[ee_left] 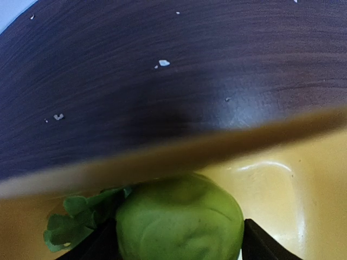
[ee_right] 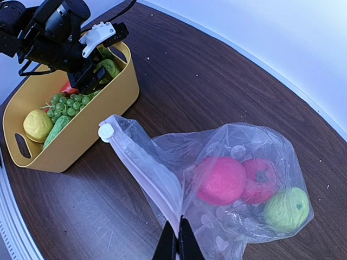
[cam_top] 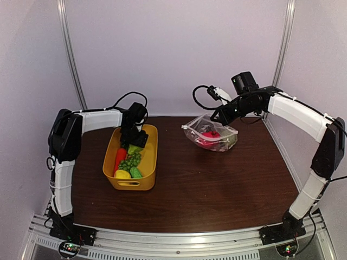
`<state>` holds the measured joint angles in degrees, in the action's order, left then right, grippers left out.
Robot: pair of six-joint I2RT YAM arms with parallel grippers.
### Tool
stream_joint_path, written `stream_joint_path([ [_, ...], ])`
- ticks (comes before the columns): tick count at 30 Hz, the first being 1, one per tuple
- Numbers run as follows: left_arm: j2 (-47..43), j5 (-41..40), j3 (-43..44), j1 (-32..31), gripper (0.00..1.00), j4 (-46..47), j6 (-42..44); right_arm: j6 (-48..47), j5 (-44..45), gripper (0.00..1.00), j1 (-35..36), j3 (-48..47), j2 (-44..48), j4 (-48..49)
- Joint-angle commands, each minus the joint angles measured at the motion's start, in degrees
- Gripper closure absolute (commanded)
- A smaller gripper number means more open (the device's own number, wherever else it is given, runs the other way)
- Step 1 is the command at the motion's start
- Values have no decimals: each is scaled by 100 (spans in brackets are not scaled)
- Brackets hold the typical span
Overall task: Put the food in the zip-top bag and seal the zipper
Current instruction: Pick up the fake fruit from the bin.
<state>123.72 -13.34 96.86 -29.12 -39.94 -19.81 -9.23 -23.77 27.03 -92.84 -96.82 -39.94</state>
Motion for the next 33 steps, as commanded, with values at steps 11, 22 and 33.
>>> stream_joint_path([
  [11, -257, 304, -11, 56, 39, 109, 57, -49, 122, 100, 48, 91, 242, 25],
  [22, -2096, 731, -449, -41, 44, 214, -153, -78, 197, 100, 48, -40, 236, -72],
  [33, -2473, 3767, -839, -1248, 48, 4161, -1242, 218, 202, 100, 48, -394, 136, -98],
])
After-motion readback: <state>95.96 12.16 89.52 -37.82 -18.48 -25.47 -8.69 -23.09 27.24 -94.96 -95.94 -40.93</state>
